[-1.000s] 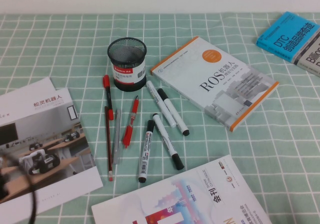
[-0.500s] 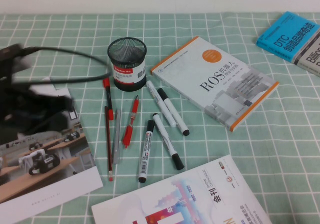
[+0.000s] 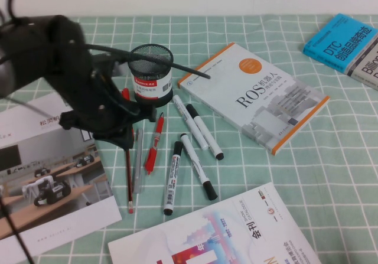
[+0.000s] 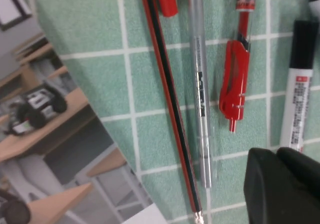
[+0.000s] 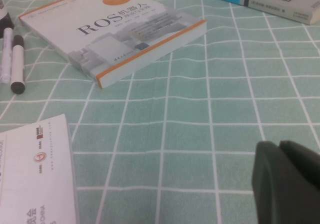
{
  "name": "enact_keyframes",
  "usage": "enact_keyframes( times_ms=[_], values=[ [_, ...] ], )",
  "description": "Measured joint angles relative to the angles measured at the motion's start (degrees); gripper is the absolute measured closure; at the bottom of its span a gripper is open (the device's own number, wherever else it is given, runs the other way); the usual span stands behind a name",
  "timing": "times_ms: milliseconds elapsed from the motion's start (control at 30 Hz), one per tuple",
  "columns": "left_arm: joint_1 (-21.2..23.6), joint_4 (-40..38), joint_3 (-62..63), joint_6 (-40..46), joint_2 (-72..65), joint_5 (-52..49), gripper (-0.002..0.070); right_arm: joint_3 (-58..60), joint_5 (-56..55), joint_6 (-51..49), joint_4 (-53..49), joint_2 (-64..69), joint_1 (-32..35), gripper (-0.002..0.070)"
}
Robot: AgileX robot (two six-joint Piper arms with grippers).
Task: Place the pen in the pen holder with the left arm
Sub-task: Pick up the pen on the table
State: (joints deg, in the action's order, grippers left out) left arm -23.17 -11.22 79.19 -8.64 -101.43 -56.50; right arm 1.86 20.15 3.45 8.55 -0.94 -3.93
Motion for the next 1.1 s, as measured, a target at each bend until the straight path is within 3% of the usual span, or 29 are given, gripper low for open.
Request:
enact_keyframes(
  times_ms=[267,333,467,567,1100],
  values=[
    [-0.3,2.9,6.2,-0.6,-6.5,-3.3,0.0655,0.0,0.0,0.0,0.0,0.0,0.0,0.0698],
    [-0.3,4.3,6.6,-0.6,-7.1,-3.3,0.0609,0.0,0.0,0.0,0.0,0.0,0.0,0.0698],
    [-0.3,6.1,6.7,-1.9,-8.4,-3.1,0.045,0.0,0.0,0.0,0.0,0.0,0.0,0.0698],
    [-0.3,6.7,6.7,-4.7,-9.4,-2.3,0.0402,0.0,0.0,0.0,0.0,0.0,0.0,0.0698],
    [-0.3,9.5,11.1,-8.2,-15.5,-2.6,0.0389,0.0,0.0,0.0,0.0,0.0,0.0,0.0698]
  ],
)
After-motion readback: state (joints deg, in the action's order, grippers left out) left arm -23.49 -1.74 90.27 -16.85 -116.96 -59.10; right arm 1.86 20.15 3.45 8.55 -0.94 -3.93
